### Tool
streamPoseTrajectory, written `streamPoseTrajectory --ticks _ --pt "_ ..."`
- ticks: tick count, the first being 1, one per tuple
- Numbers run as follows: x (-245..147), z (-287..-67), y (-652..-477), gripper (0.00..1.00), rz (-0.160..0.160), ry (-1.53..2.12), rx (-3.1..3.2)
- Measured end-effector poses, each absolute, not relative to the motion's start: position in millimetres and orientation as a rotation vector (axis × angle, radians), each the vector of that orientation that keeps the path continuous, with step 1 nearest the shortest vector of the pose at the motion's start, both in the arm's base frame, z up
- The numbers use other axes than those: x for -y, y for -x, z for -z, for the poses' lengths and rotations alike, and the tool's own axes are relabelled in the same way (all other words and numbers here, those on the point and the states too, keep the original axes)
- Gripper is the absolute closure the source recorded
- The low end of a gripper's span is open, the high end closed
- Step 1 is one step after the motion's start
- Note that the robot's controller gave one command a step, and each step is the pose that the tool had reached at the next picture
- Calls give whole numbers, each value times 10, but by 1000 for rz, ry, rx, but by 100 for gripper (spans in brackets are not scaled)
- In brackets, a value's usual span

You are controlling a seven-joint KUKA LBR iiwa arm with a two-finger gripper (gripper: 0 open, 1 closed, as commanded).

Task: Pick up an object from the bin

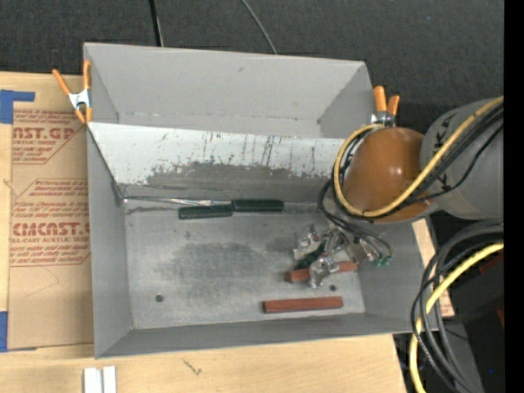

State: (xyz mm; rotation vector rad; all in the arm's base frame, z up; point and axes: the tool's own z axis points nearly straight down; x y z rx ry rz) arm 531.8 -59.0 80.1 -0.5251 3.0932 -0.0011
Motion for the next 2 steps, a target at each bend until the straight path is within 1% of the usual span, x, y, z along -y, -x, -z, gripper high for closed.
streamPoseTrajectory --ticks 1,2 --pt "590 -801 -5320 100 1 526 -3094" --pt "590 -2703 -5266 100 4 476 -3095"
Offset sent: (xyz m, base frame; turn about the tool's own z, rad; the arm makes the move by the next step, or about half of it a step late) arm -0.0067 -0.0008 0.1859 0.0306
